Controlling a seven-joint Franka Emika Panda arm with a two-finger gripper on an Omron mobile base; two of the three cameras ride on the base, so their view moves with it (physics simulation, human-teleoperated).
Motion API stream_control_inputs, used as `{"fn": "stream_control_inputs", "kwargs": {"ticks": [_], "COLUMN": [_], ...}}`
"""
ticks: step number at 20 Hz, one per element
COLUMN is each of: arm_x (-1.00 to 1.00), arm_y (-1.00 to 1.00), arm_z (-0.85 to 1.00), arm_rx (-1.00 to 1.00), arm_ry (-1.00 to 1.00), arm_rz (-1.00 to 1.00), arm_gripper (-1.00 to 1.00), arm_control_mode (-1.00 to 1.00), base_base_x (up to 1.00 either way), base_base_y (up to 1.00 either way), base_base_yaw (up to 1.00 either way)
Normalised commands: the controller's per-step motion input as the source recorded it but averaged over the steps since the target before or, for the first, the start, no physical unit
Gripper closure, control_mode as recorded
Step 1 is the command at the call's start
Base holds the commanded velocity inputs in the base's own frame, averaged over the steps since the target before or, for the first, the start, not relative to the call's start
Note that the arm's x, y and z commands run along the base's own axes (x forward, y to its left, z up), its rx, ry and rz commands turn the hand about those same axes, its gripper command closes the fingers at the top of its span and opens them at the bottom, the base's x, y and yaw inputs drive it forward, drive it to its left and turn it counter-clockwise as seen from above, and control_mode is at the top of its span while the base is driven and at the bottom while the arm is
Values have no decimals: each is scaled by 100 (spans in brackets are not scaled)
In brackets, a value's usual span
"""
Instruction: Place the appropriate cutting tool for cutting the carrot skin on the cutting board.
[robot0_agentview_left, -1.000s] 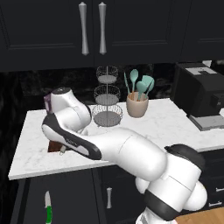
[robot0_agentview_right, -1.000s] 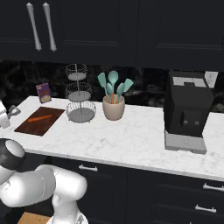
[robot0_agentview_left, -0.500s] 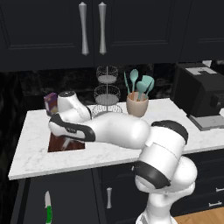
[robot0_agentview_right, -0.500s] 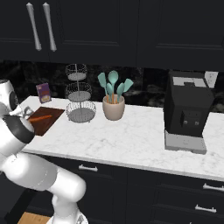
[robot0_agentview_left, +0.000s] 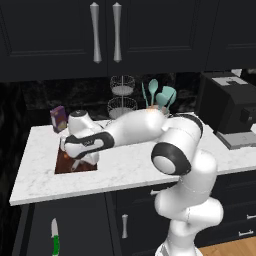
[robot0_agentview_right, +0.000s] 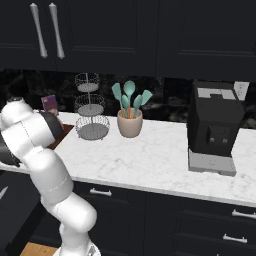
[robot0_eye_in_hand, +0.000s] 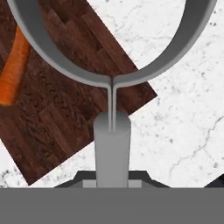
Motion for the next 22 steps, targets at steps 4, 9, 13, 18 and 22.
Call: {"fn": "stream_control_inputs", "kwargs": {"ticks": [4,9,13,18,22], "arm_x": [28,39,32,20,4], "arm_y": [10,1,0,0,-15], "arm_z": [-23,-16,-23,-35,-25], "arm_rx": [0,0,0,0,2], "arm_ry": [0,0,2,4,0], "arm_rz": [-4,-3,-1,0,0], "arm_gripper": [100,100,100,-100,-100], "arm_control_mode": [-100,-100,-100,-100,-100], "base_base_x": [0,0,0,0,0], "base_base_y": [0,0,0,0,0], "base_base_yaw": [0,0,0,0,0]}}
